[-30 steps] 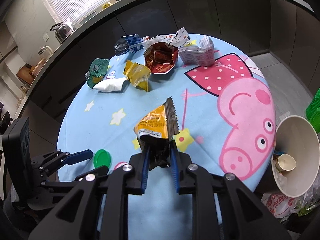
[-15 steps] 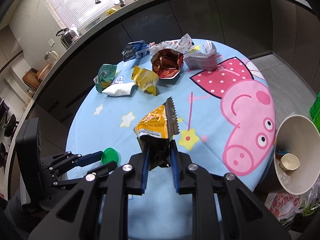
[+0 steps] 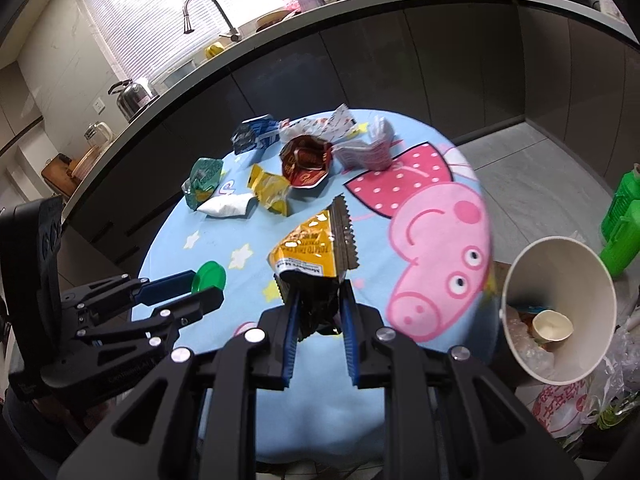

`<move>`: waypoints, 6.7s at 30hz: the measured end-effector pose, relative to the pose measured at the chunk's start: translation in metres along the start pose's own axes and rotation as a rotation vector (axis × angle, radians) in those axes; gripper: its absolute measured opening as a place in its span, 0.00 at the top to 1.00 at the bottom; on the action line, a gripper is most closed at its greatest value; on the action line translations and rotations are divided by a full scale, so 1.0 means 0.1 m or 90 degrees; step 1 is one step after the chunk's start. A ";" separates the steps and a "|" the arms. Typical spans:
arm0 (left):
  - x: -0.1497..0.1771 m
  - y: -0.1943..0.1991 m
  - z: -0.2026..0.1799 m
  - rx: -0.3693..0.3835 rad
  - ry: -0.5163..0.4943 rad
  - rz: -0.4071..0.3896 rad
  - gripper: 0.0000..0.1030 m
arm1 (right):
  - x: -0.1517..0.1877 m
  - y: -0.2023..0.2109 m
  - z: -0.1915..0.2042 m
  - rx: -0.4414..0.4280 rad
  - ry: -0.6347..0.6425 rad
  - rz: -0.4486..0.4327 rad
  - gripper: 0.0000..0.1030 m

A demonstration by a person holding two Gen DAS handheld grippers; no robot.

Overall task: Collect trash
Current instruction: 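Grasp the green lid with the left tool, then carry the green lid and yellow wrapper to the bin and release both, then return both tools to the table and grasp the white crumpled wrapper with the right tool, then grasp the red foil snack bag with the left tool, then carry the red foil bag and white wrapper to the bin and release both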

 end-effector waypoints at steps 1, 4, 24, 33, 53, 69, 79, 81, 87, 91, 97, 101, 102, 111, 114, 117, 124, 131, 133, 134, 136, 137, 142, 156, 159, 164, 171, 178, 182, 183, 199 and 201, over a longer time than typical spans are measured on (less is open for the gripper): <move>-0.04 -0.01 -0.06 0.008 -0.004 -0.001 0.67 | 0.00 0.03 -0.04 0.004 -0.004 -0.003 0.80; -0.13 -0.04 -0.25 0.027 -0.023 -0.004 0.67 | 0.01 0.15 -0.21 0.023 -0.018 -0.016 0.79; -0.65 -0.54 -1.38 0.108 -0.129 0.014 0.67 | 0.29 0.43 -1.56 0.129 -0.173 -0.034 0.79; -0.80 -0.88 -1.74 0.125 -0.146 0.038 0.67 | 0.45 0.35 -2.00 0.141 -0.224 -0.017 0.78; -0.92 -1.43 -1.98 0.110 -0.159 0.045 0.32 | 0.57 -0.06 -2.39 0.173 -0.227 0.028 0.31; -0.95 -1.23 -1.80 0.082 -0.118 0.004 0.08 | 0.51 0.11 -2.19 0.154 -0.200 0.000 0.03; -0.90 -0.88 -1.57 0.073 -0.087 -0.014 0.08 | 0.39 0.28 -1.82 0.146 -0.164 -0.018 0.03; -0.87 -0.80 -1.50 0.066 -0.079 -0.020 0.08 | 0.36 0.32 -1.73 0.146 -0.153 -0.020 0.03; -0.78 -0.54 -1.26 0.054 -0.056 -0.033 0.08 | 0.29 0.40 -1.49 0.148 -0.123 -0.028 0.03; -0.71 -0.33 -1.09 0.047 -0.044 -0.050 0.08 | 0.22 0.46 -1.28 0.144 -0.095 -0.035 0.03; -0.61 -0.04 -0.67 0.017 -0.006 -0.075 0.08 | 0.07 0.44 -0.87 0.129 -0.040 -0.041 0.03; -0.50 0.08 -0.27 -0.013 0.031 -0.085 0.08 | -0.03 0.32 -0.56 0.113 0.000 -0.032 0.03; -0.48 0.11 -0.17 -0.019 0.042 -0.086 0.08 | -0.04 0.29 -0.49 0.110 0.008 -0.029 0.03; -0.32 0.18 0.75 -0.057 0.142 -0.084 0.08 | -0.33 -0.25 0.22 0.061 0.093 0.009 0.03; -0.31 0.18 0.94 -0.064 0.152 -0.080 0.08 | -0.49 -0.48 0.37 0.063 0.116 0.014 0.03; -0.31 0.18 1.05 -0.058 0.151 -0.076 0.08 | -0.70 -0.73 0.37 0.081 0.125 0.017 0.04; -0.38 0.09 1.12 -0.036 0.139 -0.066 0.09 | -1.17 -1.38 0.15 0.135 0.146 0.041 0.10; -0.51 -0.04 1.11 -0.021 0.131 -0.054 0.14 | -1.30 -1.77 0.17 0.152 0.203 0.059 0.23; -0.56 -0.07 1.11 -0.016 0.128 -0.053 0.15 | -1.31 -1.81 0.16 0.145 0.199 0.066 0.45; -0.58 -0.09 1.10 -0.014 0.127 -0.053 0.16 | -1.31 -1.82 0.15 0.140 0.194 0.070 0.72; -0.63 -0.12 1.10 -0.006 0.127 -0.051 0.20 | -1.28 -1.78 0.13 0.133 0.180 0.065 0.83; -0.65 -0.15 1.10 -0.001 0.128 -0.049 0.20 | -1.26 -1.74 0.12 0.120 0.171 0.063 0.84; -0.81 -0.24 1.13 0.010 0.130 -0.044 0.24 | -1.04 -1.44 0.15 0.085 0.154 0.044 0.84; -1.60 -1.21 1.15 0.048 0.036 0.052 0.28 | -0.63 -0.91 0.08 0.072 0.117 0.042 0.82; -1.62 -1.34 1.14 0.043 0.032 0.075 0.41 | -0.62 -0.88 0.02 0.074 0.106 0.044 0.82; -1.66 -1.42 1.07 0.028 0.015 0.083 0.41 | -0.59 -0.87 -0.02 0.073 0.095 0.048 0.82; -1.67 -1.48 0.97 0.042 0.014 0.108 0.87 | -0.58 -0.76 0.00 0.068 0.089 0.039 0.82; -1.65 -1.02 0.82 0.071 0.021 0.050 0.87 | -0.57 -0.50 -0.01 0.058 0.077 0.011 0.82; -1.60 -0.63 0.62 0.085 0.003 0.007 0.87 | -0.58 -0.31 0.00 0.051 0.069 -0.013 0.82; -1.57 -0.53 0.57 0.089 0.002 -0.004 0.87 | -0.58 -0.25 0.00 0.049 0.066 -0.020 0.82; -0.78 0.25 -0.15 0.116 -0.012 -0.077 0.87 | -0.26 0.39 -0.11 0.053 0.027 -0.068 0.81; -0.67 0.24 -0.27 0.131 -0.016 -0.070 0.87 | -0.15 0.40 -0.18 0.065 0.021 -0.062 0.81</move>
Point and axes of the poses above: each gripper's, at about its wrist camera, not at the fingertips, and y roughly against the way its jaws point, z to its left, x to its underside, the point moved 1 cm from there along -y, roughly the way its jaws point, and after that the axes turned 10 degrees about x, right-handed, at the moved point
